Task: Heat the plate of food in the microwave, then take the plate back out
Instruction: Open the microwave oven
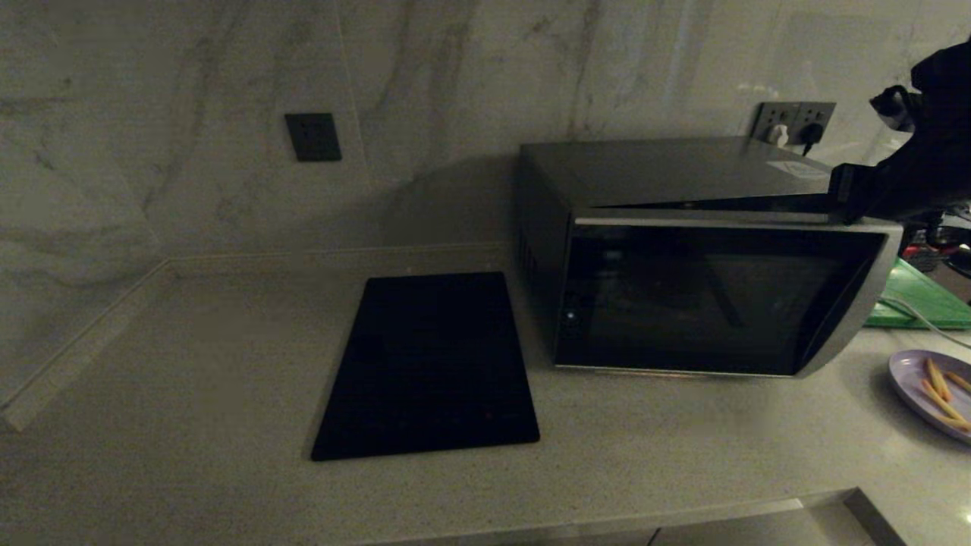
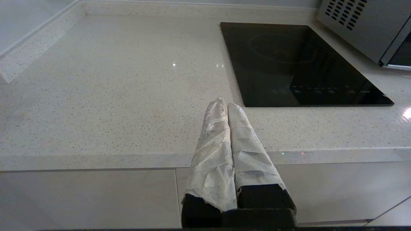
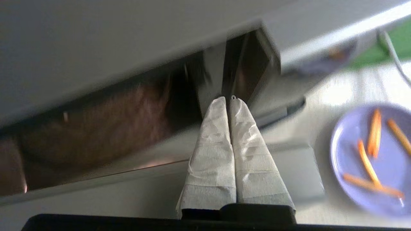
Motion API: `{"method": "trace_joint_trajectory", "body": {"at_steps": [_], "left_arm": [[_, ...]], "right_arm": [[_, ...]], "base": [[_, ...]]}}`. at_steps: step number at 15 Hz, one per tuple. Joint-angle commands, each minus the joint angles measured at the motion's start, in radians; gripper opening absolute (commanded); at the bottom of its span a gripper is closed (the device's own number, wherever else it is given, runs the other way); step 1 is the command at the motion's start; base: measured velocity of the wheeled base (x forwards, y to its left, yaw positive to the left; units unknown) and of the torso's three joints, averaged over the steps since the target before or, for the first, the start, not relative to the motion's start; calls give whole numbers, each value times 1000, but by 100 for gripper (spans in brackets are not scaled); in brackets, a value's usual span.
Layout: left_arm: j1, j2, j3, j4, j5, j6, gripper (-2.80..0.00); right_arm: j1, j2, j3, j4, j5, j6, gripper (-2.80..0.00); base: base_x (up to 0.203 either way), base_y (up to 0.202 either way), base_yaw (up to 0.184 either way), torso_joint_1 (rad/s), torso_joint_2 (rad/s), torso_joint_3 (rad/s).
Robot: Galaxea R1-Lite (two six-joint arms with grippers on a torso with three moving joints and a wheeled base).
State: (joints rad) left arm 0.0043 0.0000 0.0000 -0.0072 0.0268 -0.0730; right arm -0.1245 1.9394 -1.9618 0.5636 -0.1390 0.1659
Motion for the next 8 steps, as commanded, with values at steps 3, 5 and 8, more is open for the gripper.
{"method": "trace_joint_trajectory", "body": {"at_steps": [3,5,8], "left_arm": [[0,2,0,0,1,-1,-280],[0,2,0,0,2,-1,-280],[0,0,0,0,1,-1,-280]], "right_arm": [[0,-98,37,32,0,0,-280],[0,-142,42,93,0,1,-280],[11,-216,139,127,0,1,-280]], "base": [[0,0,0,0,0,0],[0,0,0,0,0,0],[0,0,0,0,0,0]]}}
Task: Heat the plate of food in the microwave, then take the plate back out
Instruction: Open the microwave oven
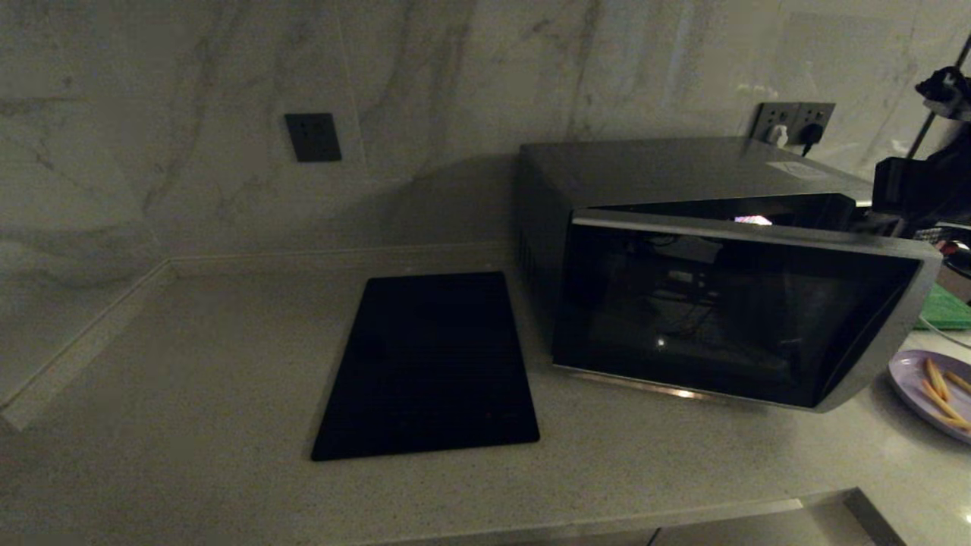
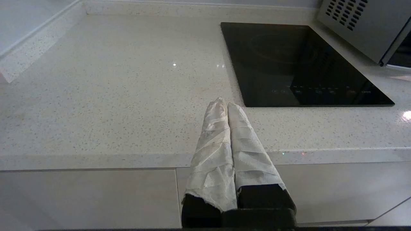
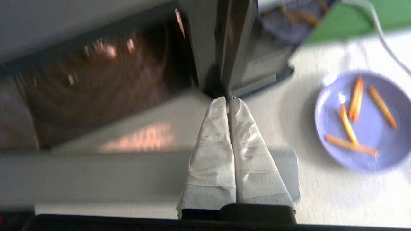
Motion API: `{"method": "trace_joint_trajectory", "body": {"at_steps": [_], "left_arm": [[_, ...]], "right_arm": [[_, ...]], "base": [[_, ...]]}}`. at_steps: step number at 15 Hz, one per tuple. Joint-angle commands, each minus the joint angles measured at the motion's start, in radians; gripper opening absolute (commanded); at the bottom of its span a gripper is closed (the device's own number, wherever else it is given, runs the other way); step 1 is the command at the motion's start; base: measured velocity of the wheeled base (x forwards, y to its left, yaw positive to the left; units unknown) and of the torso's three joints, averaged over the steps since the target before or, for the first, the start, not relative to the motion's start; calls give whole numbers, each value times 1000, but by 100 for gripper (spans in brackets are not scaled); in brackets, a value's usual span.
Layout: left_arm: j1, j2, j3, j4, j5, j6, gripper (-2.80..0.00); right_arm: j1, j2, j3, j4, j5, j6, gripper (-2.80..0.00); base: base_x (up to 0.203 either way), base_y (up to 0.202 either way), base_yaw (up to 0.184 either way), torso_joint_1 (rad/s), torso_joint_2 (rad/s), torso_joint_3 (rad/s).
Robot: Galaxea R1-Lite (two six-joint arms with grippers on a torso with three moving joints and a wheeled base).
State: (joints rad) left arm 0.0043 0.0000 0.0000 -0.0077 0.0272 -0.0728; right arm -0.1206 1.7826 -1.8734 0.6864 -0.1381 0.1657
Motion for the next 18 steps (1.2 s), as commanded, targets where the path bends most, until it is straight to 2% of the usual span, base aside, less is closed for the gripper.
{"method": "trace_joint_trajectory", "body": {"at_steps": [1,3,5,9,11,15,18], "left_arm": [[0,2,0,0,0,-1,-280],[0,2,0,0,0,-1,-280],[0,2,0,0,1,-1,-280],[0,2,0,0,0,-1,-280],[0,2,0,0,0,-1,-280],[0,2,0,0,0,-1,-280],[0,2,0,0,2,-1,-280]], "right_arm": [[19,-84,95,6,-1,1,-280],[61,-134,177,7,-2,4,-280],[108,-169,203,7,-4,4,-280],[110,-150,85,1,-6,8,-280],[108,-127,71,-3,-23,42,-280],[112,-145,145,-1,-49,45,-280],[201,-205,261,-4,-52,32,-280]], "base": [[0,0,0,0,0,0],[0,0,0,0,0,0],[0,0,0,0,0,0],[0,0,0,0,0,0],[0,0,0,0,0,0],[0,0,0,0,0,0],[0,0,0,0,0,0]]}}
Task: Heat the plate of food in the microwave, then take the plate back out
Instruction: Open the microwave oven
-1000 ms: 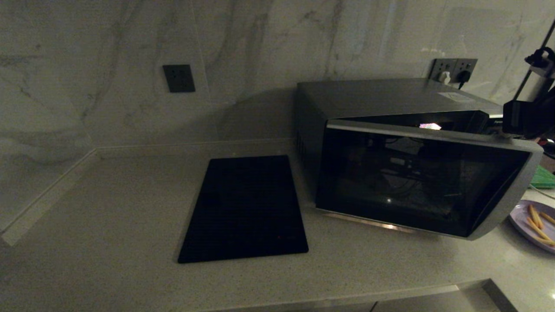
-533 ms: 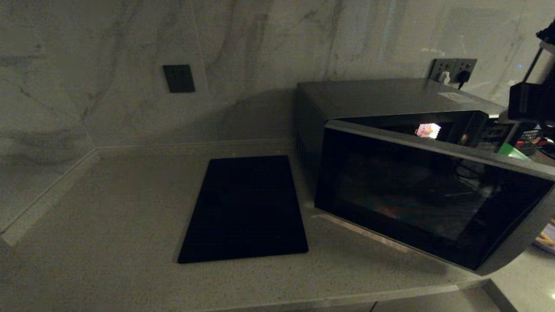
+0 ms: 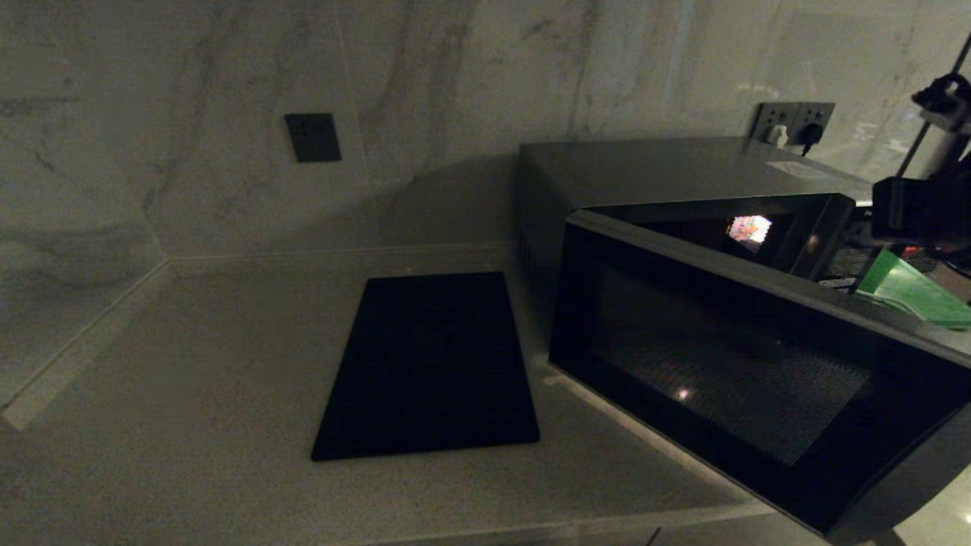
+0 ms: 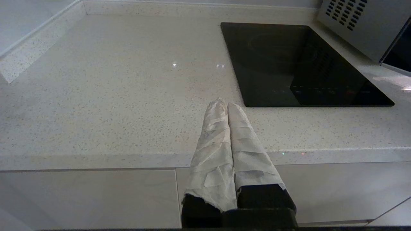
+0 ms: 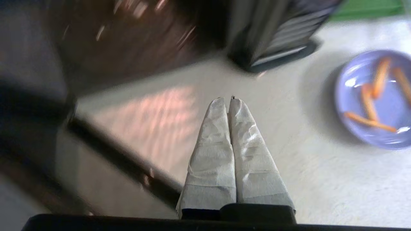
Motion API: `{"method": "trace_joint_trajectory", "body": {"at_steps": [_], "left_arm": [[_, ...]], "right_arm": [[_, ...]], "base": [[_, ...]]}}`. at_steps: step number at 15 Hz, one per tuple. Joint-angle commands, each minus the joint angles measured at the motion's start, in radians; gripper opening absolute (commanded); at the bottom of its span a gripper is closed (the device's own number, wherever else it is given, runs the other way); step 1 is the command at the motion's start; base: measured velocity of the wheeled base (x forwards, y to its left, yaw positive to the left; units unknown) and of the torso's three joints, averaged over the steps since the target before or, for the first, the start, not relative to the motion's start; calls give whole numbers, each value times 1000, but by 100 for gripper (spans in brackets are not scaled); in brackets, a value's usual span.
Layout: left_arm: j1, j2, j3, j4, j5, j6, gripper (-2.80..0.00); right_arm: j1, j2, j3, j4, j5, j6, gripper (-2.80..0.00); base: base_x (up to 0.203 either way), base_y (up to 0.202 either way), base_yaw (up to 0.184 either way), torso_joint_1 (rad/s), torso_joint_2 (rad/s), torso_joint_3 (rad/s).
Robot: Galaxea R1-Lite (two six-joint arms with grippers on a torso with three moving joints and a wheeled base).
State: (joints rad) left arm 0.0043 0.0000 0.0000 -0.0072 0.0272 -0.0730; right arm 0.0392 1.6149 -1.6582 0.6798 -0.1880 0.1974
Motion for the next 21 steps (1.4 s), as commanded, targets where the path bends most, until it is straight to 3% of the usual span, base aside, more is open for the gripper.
{"method": "trace_joint_trajectory", "body": {"at_steps": [1,10,16,21], "left_arm": [[0,2,0,0,0,-1,-280],[0,1,0,0,0,-1,-280],[0,2,0,0,0,-1,-280],[0,2,0,0,0,-1,-280]], "right_arm": [[65,-50,58,4,-2,-1,-280],[294,-166,208,9,-24,7,-280],[439,-181,222,50,-25,82,-280],[499,-181,216,50,-25,96,-280]], "base": [[0,0,0,0,0,0],[0,0,0,0,0,0],[0,0,0,0,0,0],[0,0,0,0,0,0]]}}
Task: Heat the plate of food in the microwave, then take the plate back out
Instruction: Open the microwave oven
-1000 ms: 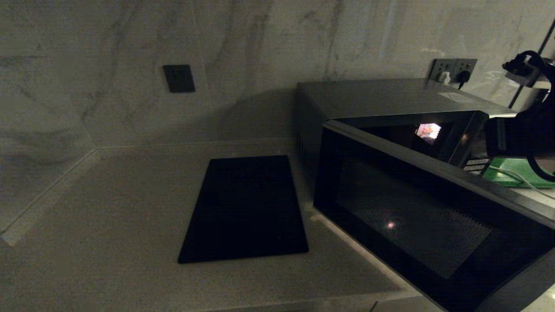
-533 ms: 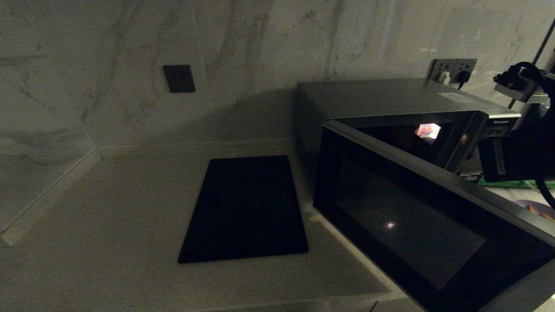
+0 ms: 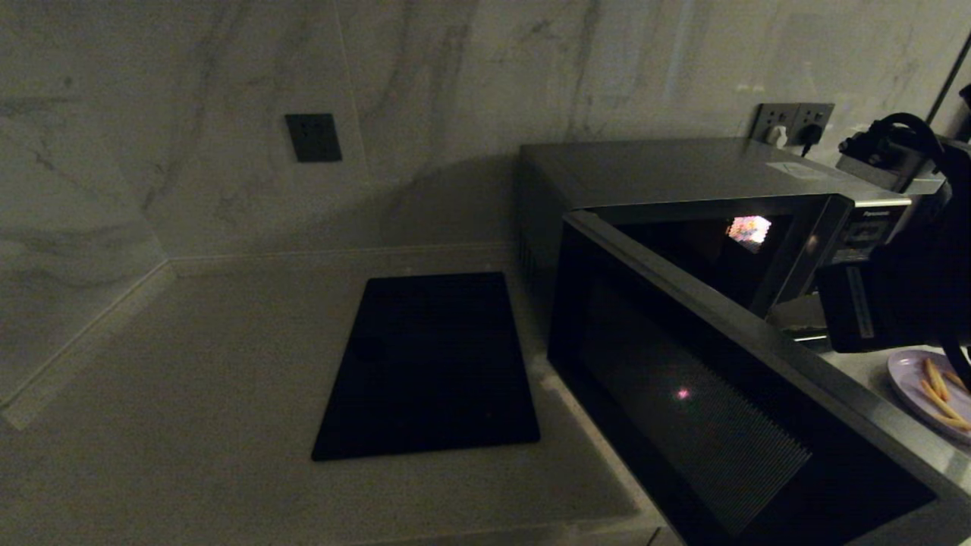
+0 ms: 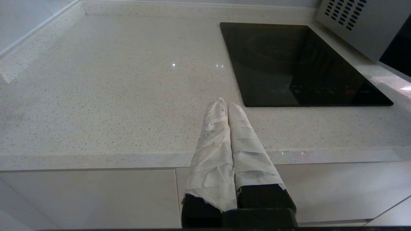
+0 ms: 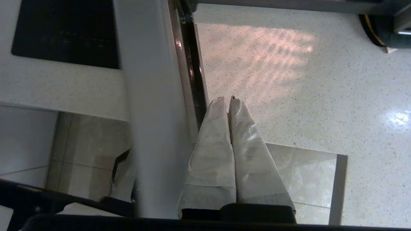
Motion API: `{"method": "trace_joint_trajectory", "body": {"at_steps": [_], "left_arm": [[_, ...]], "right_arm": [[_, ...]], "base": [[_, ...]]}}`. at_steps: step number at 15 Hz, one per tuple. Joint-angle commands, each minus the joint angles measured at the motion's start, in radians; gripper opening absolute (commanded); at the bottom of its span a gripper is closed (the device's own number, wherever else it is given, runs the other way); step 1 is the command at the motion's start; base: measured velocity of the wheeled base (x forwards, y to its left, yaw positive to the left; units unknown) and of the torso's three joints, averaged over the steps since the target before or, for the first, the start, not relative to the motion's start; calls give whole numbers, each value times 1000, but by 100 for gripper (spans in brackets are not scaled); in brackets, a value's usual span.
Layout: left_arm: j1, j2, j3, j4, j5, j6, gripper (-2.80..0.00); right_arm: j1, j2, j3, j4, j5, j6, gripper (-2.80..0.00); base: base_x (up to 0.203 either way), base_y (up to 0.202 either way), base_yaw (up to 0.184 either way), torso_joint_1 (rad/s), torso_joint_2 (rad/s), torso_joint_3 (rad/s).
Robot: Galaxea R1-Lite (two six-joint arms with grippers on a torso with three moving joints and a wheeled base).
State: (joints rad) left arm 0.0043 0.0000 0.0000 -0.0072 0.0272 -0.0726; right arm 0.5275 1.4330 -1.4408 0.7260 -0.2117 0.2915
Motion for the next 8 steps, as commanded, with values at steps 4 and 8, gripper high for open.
{"method": "trace_joint_trajectory", "body": {"at_steps": [4,8], "left_arm": [[0,2,0,0,0,-1,-280],[0,2,0,0,0,-1,-280]], "right_arm": [[11,1,1,4,-6,2,-280],[17,3,2,4,-6,3,-280]], "base": [[0,0,0,0,0,0],[0,0,0,0,0,0]]}}
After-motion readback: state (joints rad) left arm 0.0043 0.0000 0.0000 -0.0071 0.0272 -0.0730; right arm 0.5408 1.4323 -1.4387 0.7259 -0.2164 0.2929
